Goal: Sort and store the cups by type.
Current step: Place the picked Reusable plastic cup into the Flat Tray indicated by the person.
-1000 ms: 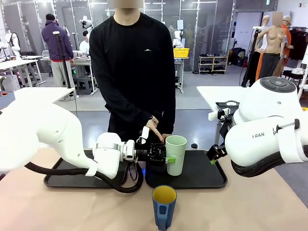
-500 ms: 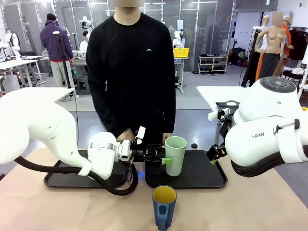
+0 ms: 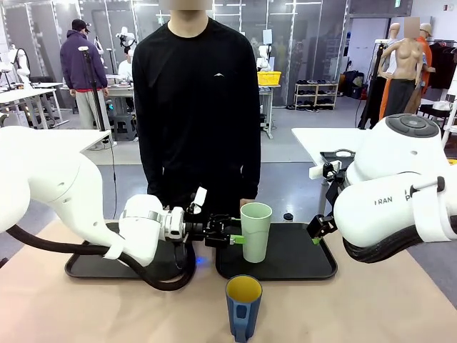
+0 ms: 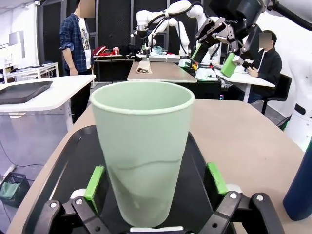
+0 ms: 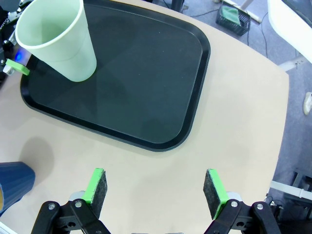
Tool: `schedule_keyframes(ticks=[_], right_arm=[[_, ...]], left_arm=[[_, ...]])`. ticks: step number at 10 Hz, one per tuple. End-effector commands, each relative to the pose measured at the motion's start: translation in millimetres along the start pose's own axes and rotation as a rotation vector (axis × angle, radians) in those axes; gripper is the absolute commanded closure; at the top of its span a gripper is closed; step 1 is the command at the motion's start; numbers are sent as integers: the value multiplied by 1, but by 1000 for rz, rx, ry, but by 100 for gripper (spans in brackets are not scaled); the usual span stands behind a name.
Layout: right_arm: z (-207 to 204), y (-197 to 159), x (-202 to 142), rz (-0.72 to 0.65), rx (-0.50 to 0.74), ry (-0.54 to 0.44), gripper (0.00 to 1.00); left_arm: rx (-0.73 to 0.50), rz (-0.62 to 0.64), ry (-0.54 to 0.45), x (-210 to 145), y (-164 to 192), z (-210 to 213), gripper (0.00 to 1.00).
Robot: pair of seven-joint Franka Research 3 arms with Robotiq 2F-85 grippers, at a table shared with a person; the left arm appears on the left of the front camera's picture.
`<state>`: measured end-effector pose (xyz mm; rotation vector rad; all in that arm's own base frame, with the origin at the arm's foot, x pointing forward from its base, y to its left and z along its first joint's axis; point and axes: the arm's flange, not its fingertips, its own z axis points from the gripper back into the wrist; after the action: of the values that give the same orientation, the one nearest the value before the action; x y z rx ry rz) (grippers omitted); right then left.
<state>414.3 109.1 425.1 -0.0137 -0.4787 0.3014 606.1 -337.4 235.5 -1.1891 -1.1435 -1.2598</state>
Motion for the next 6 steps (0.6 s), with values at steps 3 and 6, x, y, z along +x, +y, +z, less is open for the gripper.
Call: schedule_keyframes(ticks=[3, 6], right_arm=[[-1, -1, 0, -3, 3, 1, 0], [-1, -1, 0, -3, 3, 1, 0]], left_arm=[[85, -55, -7, -1, -10, 13, 0], [97, -55, -50, -1, -16, 25, 0]])
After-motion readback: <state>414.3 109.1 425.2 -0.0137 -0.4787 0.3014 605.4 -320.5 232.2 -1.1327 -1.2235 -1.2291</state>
